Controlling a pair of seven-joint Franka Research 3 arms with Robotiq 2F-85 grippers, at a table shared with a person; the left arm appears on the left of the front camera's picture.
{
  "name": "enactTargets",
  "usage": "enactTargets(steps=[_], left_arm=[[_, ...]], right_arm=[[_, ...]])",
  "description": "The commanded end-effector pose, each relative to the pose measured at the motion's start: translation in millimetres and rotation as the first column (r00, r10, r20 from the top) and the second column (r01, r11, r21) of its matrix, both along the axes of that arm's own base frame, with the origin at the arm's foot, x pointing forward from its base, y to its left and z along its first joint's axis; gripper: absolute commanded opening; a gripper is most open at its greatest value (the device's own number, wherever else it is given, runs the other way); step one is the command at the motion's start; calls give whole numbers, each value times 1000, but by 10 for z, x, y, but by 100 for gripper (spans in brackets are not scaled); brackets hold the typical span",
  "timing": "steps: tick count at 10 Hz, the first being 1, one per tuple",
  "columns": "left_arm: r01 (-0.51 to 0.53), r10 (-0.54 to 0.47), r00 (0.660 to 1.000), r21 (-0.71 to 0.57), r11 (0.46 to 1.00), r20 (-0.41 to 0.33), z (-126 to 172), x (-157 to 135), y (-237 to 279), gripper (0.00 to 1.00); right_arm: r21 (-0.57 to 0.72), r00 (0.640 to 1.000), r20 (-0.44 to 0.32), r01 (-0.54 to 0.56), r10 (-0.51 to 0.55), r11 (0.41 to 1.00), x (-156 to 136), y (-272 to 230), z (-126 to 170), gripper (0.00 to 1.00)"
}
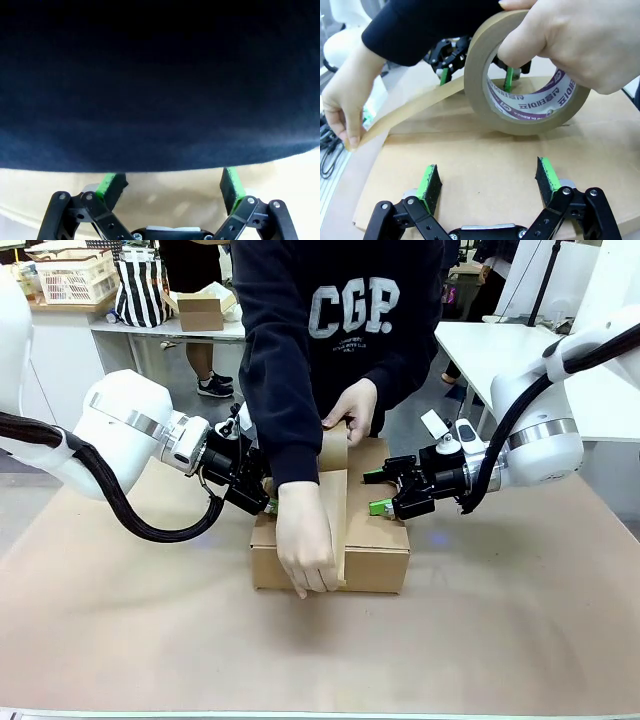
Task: Pack the gift set into the box.
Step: Press and hold the closed box until the human finishes sealing it.
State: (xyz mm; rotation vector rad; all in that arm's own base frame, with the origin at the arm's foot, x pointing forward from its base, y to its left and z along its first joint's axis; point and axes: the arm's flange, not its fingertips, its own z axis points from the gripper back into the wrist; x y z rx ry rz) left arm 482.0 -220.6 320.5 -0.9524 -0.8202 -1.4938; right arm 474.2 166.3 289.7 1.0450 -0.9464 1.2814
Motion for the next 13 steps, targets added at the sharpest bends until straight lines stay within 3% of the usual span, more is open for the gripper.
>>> enactTargets(steps=[1,13], left_arm=[[5,-5,1000,3,1000,3,-39,-13,0,100],[5,-5,1000,3,1000,3,-39,-13,0,100]], right_arm=[[-3,1000,5,-2,2,1000,-13,-2,-20,100],[-3,1000,5,-2,2,1000,-13,-2,-20,100]])
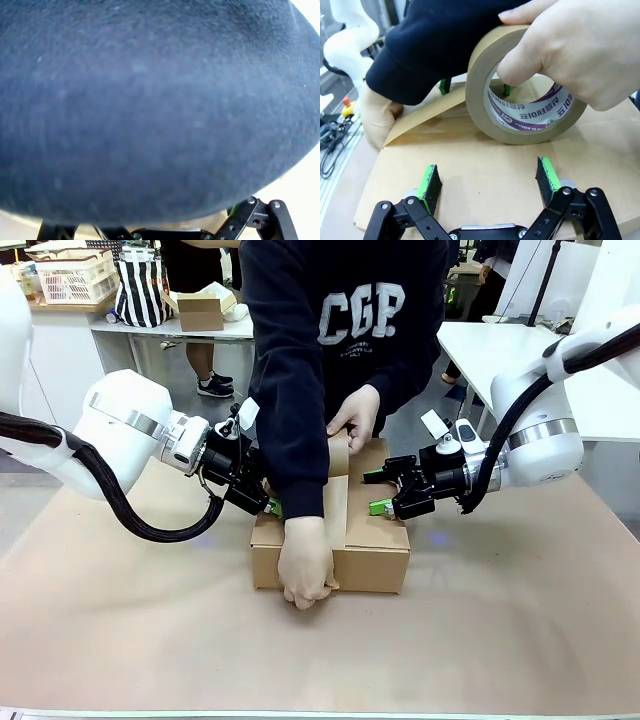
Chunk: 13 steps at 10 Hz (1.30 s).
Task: Pack the gift set into the box.
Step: Press and hold the closed box until the human finishes sealing it.
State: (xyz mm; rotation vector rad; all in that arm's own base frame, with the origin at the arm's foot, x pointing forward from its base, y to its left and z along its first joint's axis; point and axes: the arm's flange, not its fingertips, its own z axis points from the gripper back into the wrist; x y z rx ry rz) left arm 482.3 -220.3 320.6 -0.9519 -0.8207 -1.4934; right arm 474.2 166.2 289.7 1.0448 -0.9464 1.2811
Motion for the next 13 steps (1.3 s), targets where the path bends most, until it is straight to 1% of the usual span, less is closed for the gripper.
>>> enactTargets(steps=[1,13], left_arm=[[6,-6,1000,3,1000,3,-41,-16,-2,100],[6,-6,1000,3,1000,3,-41,-16,-2,100]], right_arm=[[-3,1000,5,-2,2,1000,-14,-1,-20,100],[-3,1000,5,-2,2,1000,-14,-1,-20,100]])
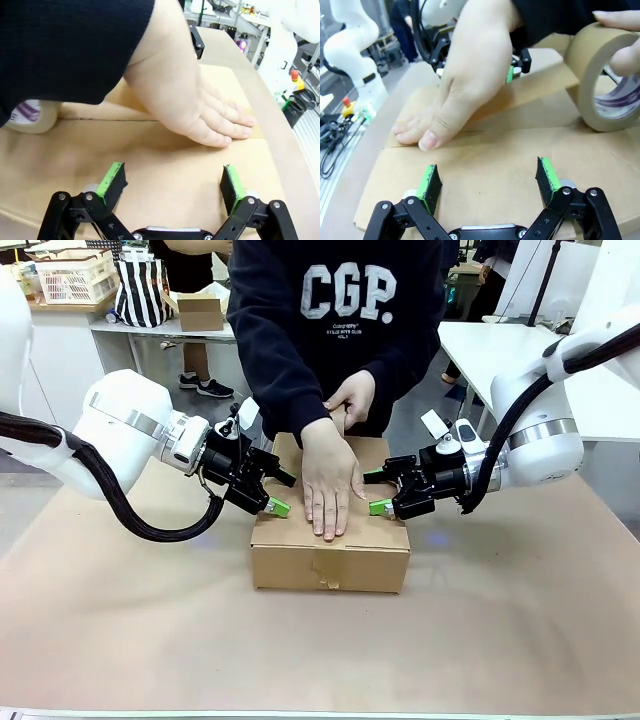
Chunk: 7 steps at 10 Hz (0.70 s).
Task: Pack the gift set into the box.
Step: Press and hold the closed box until the human finishes sealing it.
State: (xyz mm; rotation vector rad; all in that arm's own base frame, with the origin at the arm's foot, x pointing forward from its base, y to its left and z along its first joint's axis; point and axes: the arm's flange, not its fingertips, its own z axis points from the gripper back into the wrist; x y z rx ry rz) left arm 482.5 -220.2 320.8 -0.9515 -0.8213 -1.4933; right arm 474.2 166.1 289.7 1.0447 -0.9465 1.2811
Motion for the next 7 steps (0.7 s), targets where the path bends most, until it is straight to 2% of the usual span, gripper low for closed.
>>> enactTargets(steps=[1,7], left_arm=[[6,-6,1000,3,1000,2,-43,-18,-4,100],[6,-6,1000,3,1000,2,-43,-18,-4,100]], right_arm=[[-3,1000,5,-2,2,1000,-14,-1,-20,100],[-3,1000,5,-2,2,1000,-14,-1,-20,100]])
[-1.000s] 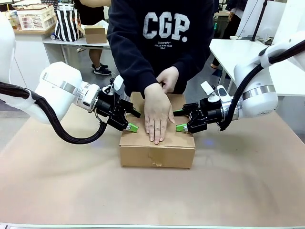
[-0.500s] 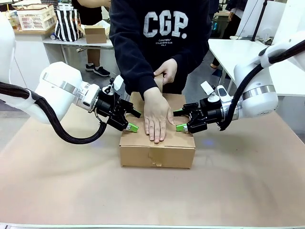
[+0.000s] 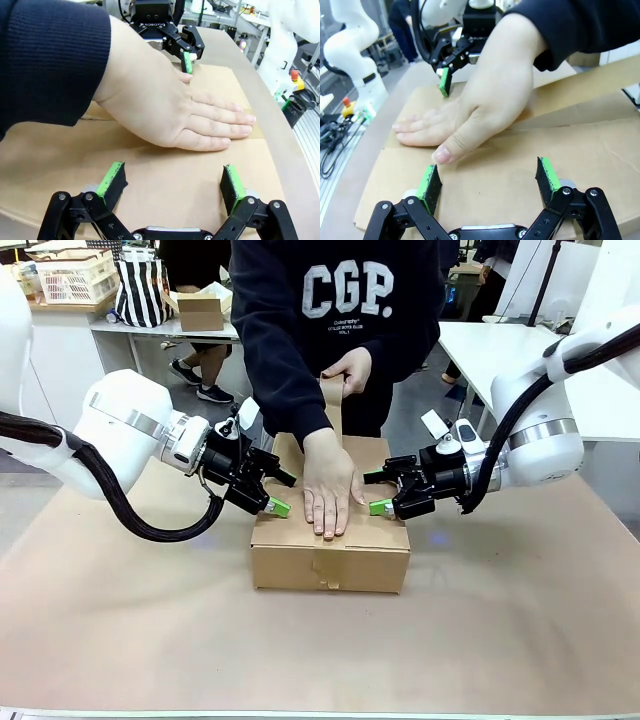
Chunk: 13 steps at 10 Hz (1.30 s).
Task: Pack the gift set into the box.
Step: Press and hold the closed box until the human finishes sealing it.
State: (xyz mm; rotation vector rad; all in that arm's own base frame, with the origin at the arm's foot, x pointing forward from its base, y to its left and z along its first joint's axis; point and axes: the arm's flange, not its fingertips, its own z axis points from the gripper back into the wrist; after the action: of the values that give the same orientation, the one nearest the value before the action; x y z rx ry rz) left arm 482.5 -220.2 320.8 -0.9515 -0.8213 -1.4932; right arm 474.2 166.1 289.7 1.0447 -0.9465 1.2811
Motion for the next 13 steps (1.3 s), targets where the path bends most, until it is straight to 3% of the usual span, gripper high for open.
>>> enactTargets(steps=[1,13], left_arm=[[6,-6,1000,3,1000,2,-42,-18,-4,100],[6,-6,1000,3,1000,2,-42,-18,-4,100]], right_arm=[[-3,1000,5,-2,2,1000,-14,0,-20,100],[-3,1000,5,-2,2,1000,-14,0,-20,100]])
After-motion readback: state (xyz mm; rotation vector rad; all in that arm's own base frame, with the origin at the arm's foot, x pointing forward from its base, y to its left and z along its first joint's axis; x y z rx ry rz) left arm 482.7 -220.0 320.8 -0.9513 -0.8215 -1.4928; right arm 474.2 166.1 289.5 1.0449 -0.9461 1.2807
